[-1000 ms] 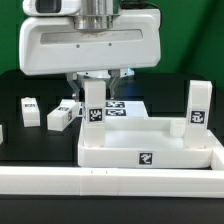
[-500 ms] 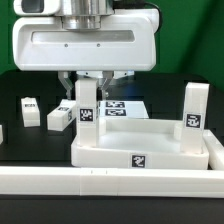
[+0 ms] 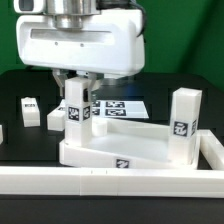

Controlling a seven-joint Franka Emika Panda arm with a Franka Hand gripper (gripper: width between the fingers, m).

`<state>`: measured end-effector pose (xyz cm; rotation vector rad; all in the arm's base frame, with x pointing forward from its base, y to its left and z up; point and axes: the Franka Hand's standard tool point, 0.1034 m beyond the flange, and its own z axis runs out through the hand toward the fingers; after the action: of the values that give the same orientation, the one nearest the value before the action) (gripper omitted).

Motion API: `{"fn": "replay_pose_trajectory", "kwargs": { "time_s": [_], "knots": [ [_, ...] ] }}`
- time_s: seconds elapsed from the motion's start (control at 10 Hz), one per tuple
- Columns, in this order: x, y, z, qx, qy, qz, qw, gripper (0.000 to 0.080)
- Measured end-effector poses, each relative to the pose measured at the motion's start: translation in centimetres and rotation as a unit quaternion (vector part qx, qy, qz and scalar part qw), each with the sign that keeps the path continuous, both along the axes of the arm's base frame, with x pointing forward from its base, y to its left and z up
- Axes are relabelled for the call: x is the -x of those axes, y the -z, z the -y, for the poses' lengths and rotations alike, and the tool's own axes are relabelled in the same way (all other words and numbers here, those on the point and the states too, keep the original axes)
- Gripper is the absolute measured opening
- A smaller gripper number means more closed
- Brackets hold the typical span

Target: Assemble desk

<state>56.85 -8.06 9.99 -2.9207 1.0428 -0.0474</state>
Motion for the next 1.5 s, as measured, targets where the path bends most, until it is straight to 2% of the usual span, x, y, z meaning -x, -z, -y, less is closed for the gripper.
{"fn": "replay_pose_trajectory", "kwargs": {
  "time_s": [0.3, 0.4, 0.5, 0.6, 0.7, 1.0, 1.2, 1.5],
  "knots": [
    [0.1, 0.0, 0.1, 0.0, 0.035, -0.003, 0.999, 0.0305],
    [0.1, 0.1, 0.0, -0.002, 0.041, -0.003, 0.999, 0.0465],
    [0.1, 0.0, 0.0, -0.002, 0.038, -0.003, 0.999, 0.0465],
    [0.1, -0.4, -0.1, -0.005, 0.041, -0.003, 0.999, 0.0585],
    [0.3, -1.2, -0.7, -0.011, 0.057, -0.006, 0.998, 0.0636],
    [0.9, -3.1, -3.8, -0.024, 0.113, -0.009, 0.993, 0.0646],
    [0.9, -2.8, -5.9, -0.025, 0.128, -0.014, 0.991, 0.0649],
    [1.0, -2.3, -5.9, -0.024, 0.123, -0.017, 0.992, 0.0649]
  ]
}}
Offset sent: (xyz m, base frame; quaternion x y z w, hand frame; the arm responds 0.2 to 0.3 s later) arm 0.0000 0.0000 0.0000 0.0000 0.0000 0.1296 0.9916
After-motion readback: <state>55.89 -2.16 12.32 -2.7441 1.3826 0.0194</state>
